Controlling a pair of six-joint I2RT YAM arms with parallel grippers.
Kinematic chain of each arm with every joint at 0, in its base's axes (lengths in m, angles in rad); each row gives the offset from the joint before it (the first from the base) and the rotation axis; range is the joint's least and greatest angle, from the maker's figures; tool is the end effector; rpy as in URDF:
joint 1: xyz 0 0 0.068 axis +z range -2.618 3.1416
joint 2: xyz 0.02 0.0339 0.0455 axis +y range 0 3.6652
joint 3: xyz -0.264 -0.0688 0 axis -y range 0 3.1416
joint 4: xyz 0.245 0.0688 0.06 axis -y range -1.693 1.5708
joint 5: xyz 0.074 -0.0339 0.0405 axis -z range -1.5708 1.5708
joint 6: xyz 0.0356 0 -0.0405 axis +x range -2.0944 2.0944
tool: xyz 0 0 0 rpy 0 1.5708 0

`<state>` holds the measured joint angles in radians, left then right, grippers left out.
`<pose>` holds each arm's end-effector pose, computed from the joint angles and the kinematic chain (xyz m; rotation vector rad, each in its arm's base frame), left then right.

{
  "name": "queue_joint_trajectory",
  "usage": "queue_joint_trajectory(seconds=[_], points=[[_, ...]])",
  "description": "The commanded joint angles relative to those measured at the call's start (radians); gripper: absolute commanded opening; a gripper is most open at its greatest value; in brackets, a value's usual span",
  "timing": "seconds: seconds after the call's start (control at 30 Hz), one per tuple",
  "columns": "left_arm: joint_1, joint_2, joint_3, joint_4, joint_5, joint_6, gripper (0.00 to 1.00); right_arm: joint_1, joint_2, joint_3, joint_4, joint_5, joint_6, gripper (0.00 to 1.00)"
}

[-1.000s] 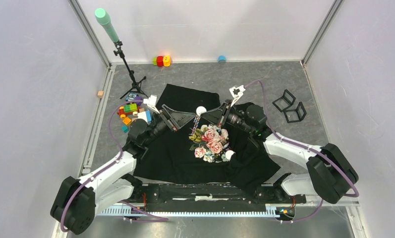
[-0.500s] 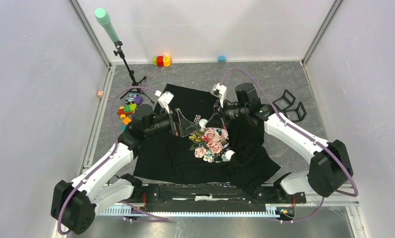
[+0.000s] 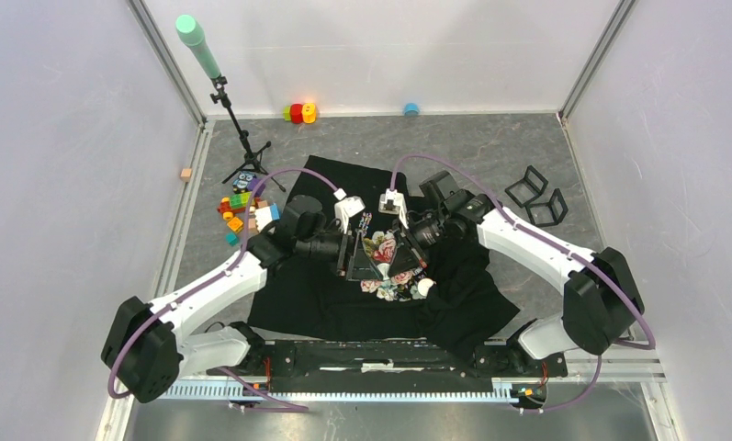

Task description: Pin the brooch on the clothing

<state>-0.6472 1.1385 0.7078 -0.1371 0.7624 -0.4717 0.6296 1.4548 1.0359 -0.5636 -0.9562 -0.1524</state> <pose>0.1776 -0.1650 0.2518 0.6955 2.2166 -1.4310 0.2174 0.1943 0.2522 -1.2875 2.1156 1.4071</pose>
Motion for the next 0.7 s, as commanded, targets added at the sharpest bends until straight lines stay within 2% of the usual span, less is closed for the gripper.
queue_joint_trajectory(seconds=[0.0,0.07,0.4,0.57,0.67], points=[[-0.012,0.010,0.039,0.024,0.038,0.038,0.61,0.003,0.015,0.043,-0.022,-0.034,-0.026,0.00],[-0.018,0.018,0.044,0.026,0.040,0.037,0.55,0.006,0.016,0.041,-0.022,-0.034,-0.027,0.00],[-0.046,0.043,0.033,0.040,0.016,0.031,0.38,0.013,0.025,0.043,-0.022,-0.053,-0.031,0.00],[-0.050,0.052,0.017,0.099,0.019,-0.010,0.20,0.015,0.039,0.038,-0.032,-0.055,-0.039,0.00],[-0.054,0.060,0.007,0.133,0.026,-0.034,0.14,0.015,0.039,0.039,-0.033,-0.049,-0.039,0.00]])
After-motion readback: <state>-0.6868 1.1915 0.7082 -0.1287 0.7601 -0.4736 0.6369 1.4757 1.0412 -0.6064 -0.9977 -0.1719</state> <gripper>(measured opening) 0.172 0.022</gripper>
